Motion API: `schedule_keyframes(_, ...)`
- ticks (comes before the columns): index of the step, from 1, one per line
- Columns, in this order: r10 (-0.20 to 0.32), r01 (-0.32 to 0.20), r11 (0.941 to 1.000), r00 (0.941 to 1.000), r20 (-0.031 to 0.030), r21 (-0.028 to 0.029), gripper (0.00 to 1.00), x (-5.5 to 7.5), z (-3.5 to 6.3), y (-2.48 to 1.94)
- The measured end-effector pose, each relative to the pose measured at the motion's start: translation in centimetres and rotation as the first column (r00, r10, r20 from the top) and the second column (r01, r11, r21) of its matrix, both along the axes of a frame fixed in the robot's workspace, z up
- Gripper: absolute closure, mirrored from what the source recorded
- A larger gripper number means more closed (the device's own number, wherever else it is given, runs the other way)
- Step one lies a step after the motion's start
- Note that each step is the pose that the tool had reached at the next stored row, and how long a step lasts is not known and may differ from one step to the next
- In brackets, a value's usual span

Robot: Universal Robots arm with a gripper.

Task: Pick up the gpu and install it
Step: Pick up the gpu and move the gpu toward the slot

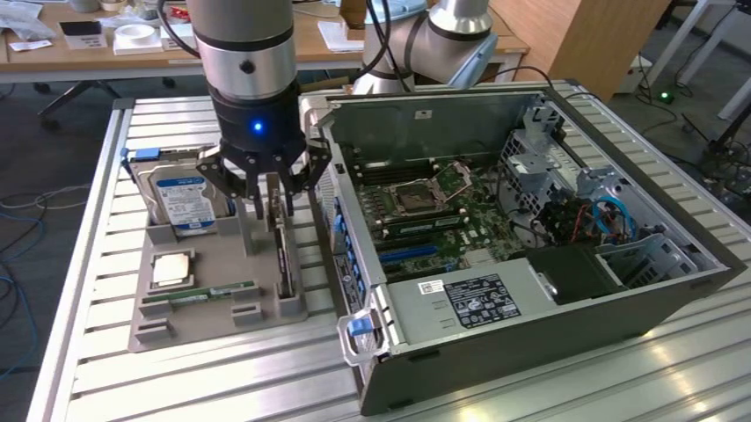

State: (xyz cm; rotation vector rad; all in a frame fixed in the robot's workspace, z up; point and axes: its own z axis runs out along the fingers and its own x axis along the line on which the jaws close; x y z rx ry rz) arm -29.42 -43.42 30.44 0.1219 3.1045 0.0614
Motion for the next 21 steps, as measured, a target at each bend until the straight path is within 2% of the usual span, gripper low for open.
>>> schedule_keyframes(21, 0.0, 0.0, 1.0, 1.0, -0.0002, -0.0002, 0.58, 0.0, -0.76, 0.0)
